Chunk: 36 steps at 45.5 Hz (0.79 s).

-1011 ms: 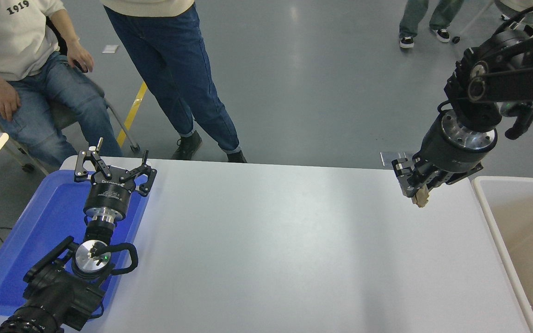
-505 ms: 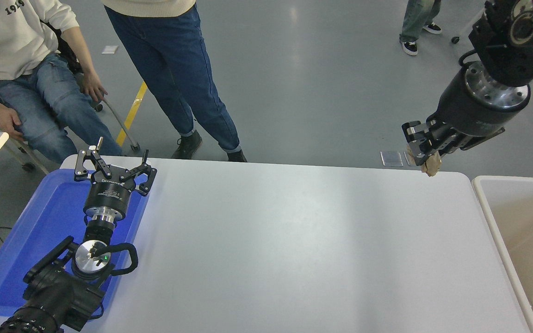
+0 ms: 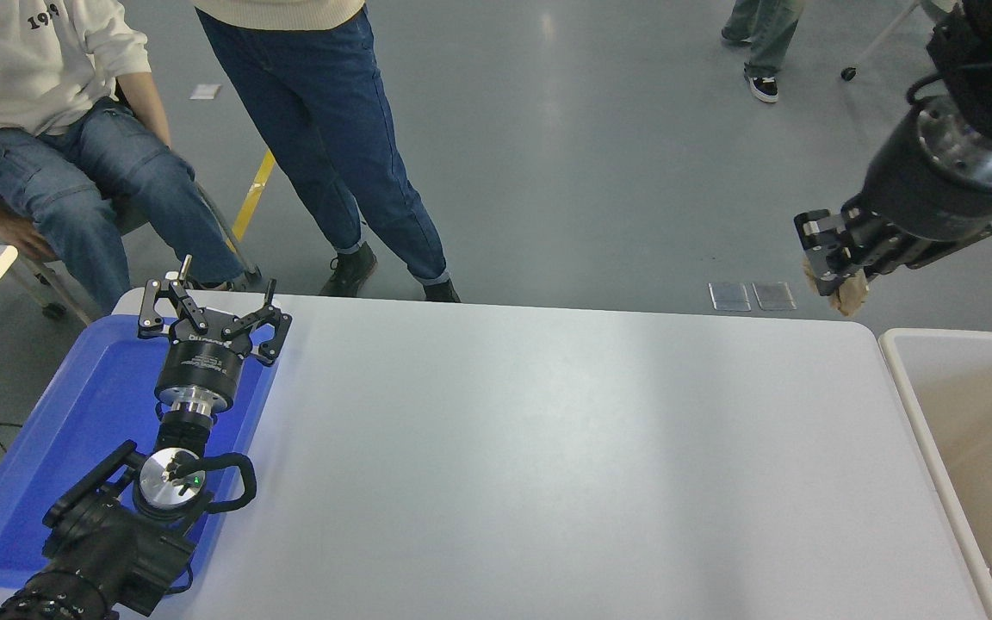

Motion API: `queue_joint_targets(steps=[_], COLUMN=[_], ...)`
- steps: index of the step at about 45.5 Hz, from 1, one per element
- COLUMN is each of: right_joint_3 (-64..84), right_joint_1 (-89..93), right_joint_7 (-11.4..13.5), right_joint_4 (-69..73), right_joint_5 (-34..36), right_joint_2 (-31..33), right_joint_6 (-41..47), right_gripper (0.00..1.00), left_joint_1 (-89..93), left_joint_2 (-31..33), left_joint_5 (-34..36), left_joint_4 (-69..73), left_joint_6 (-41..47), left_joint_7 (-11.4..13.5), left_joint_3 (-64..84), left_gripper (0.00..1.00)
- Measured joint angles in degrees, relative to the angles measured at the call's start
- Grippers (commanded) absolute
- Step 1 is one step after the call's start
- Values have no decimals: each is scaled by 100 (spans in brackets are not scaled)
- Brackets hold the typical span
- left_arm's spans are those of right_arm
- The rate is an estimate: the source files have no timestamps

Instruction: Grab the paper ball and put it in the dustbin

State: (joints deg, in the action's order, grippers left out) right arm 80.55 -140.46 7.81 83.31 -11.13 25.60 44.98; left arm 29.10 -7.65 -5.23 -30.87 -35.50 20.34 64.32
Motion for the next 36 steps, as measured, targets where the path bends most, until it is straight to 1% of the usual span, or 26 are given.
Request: queue_joint_targets(steps=[9,26,36], right_joint_3=[676,1707,2077], right_joint_1=[-153,-375,-412], right_joint_7=[-2,0,2], right_joint_4=[-11,-236,-467], right_joint_5=[-150,-804,-1055], right_joint_2=[653,2086,2683], right_joint_6=[1,2,2], right_gripper=[0,0,0], left_joint_1=[-6,-9,-9], left_joint_2=[0,1,0], left_joint_5=[-3,-5,-5], left_joint_4=[1,2,2], left_joint_6=[1,1,1], left_joint_7=[9,14,14], left_joint_3=[2,4,4], left_gripper=[100,100,100])
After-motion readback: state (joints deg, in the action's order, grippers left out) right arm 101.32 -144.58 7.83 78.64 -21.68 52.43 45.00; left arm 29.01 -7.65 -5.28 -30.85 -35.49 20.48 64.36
